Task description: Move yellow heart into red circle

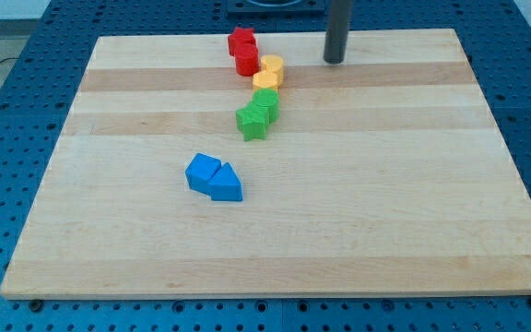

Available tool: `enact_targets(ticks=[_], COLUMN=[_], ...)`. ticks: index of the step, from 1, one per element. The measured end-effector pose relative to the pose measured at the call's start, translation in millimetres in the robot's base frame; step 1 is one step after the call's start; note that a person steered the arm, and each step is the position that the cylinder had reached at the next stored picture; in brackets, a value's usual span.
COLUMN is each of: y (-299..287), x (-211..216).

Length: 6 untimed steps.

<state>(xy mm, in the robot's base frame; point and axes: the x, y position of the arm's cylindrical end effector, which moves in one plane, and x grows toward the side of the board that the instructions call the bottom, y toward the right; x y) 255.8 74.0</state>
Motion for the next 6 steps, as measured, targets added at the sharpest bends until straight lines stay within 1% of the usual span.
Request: enact_targets(ticks=[1, 2, 6], y=[-29.2, -46.2, -88.8], x=[0.0, 0.4, 1.8])
